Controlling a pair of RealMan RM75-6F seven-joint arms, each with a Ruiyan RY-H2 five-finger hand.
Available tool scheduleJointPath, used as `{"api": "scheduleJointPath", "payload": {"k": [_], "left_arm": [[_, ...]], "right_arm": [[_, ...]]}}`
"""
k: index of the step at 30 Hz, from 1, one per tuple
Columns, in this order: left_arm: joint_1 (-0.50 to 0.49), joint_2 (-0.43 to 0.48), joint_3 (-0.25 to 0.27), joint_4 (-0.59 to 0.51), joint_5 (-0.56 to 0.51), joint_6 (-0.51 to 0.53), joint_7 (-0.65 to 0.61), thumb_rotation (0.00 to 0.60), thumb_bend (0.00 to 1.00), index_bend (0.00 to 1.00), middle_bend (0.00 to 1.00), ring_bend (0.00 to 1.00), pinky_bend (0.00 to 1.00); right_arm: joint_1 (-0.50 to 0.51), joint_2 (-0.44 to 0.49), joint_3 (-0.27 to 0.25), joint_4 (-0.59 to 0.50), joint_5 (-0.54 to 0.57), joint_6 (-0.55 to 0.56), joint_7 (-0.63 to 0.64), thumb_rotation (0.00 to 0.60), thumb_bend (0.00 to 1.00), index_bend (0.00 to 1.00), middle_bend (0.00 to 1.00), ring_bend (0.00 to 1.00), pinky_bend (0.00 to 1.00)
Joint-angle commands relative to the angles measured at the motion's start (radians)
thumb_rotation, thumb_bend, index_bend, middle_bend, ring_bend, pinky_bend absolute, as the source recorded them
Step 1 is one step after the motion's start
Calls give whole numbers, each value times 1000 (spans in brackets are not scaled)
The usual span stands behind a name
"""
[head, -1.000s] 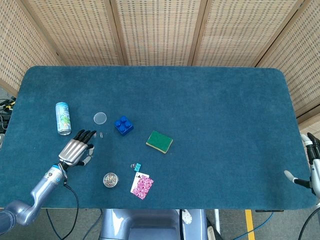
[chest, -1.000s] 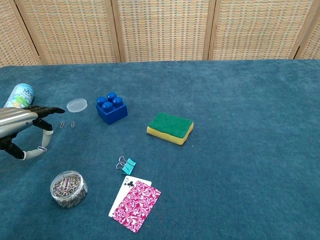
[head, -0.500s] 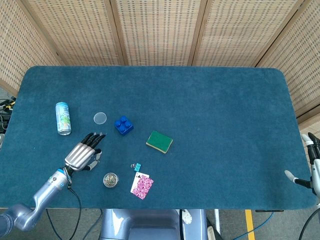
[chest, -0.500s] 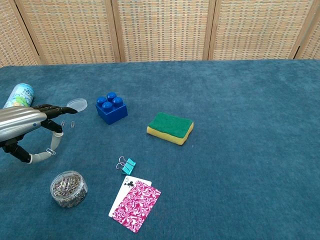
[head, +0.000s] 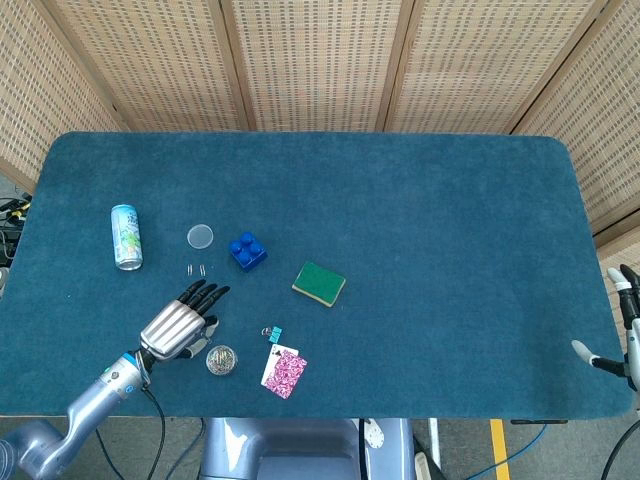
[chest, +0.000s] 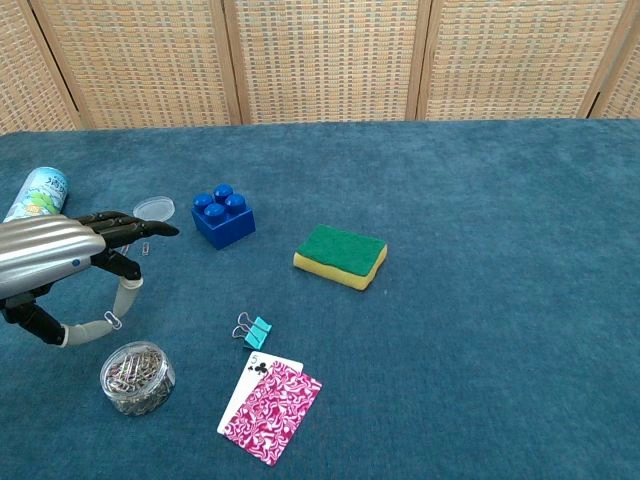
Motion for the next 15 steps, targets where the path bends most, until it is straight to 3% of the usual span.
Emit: {"api": "scheduleJointPath", "payload": {"k": [1,15], "left_arm": [[2,16,20,-47,19,-3,23,600,385,619,0,0,0],[0,21,30,-92,-1,-52,44,600,386,619,0,0,0]], "right_arm": [[-1,1,0,1,-1,1,3,600,0,0,0,0,0],[-4,7,0,0,-6,6,19,600,0,0,0,0,0]]}}
